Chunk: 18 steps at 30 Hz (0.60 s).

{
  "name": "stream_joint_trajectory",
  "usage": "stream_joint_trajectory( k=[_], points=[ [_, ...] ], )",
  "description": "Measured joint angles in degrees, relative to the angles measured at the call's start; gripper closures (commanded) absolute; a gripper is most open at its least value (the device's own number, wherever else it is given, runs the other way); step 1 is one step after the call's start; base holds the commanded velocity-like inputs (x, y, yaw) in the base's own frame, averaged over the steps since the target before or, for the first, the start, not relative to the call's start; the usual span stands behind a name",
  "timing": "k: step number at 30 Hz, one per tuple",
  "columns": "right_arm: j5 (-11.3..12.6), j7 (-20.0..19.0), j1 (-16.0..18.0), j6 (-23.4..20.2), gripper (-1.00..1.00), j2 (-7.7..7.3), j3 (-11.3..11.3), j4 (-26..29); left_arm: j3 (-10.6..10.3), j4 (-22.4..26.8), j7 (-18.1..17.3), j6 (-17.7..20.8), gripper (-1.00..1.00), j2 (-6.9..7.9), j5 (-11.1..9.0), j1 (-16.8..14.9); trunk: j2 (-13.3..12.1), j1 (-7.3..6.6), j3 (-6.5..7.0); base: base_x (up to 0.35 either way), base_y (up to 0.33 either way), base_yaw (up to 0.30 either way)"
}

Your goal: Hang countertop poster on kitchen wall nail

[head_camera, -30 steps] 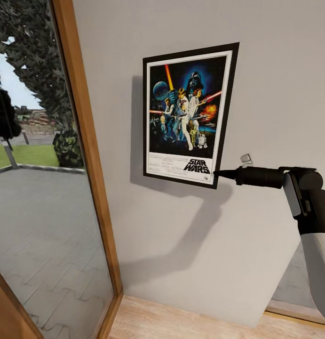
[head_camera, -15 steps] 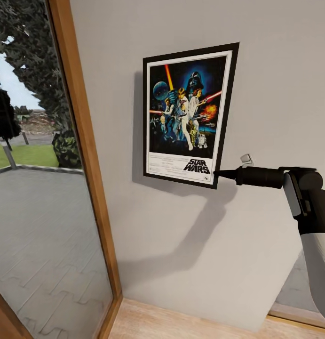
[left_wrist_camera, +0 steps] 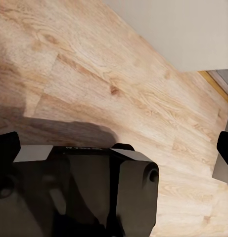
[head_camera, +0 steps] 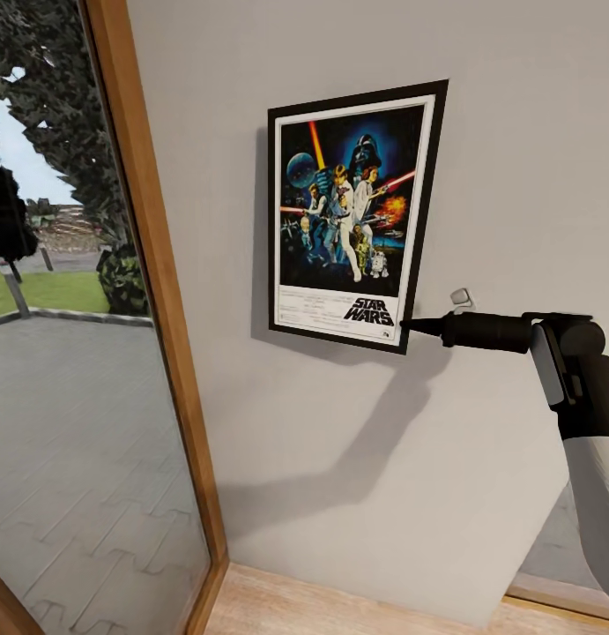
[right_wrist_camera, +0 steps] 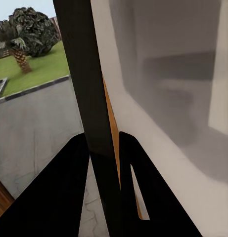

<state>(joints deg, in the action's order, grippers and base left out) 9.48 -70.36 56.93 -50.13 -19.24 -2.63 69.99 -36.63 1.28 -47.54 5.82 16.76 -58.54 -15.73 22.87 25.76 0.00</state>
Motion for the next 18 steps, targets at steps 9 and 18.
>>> stream_joint_trajectory(
  k=[9,18],
  points=[
    [-0.1,0.0,0.0,0.0,1.0,0.0,0.0,0.0,0.0,0.0,0.0,0.0,-1.0,0.0,0.0,0.0,0.0,0.0,0.0,0.0,0.0,0.0],
    [-0.1,0.0,0.0,0.0,1.0,0.0,0.0,0.0,0.0,0.0,0.0,0.0,-1.0,0.0,0.0,0.0,0.0,-0.01,0.0,0.106,0.0,0.0]
  ],
)
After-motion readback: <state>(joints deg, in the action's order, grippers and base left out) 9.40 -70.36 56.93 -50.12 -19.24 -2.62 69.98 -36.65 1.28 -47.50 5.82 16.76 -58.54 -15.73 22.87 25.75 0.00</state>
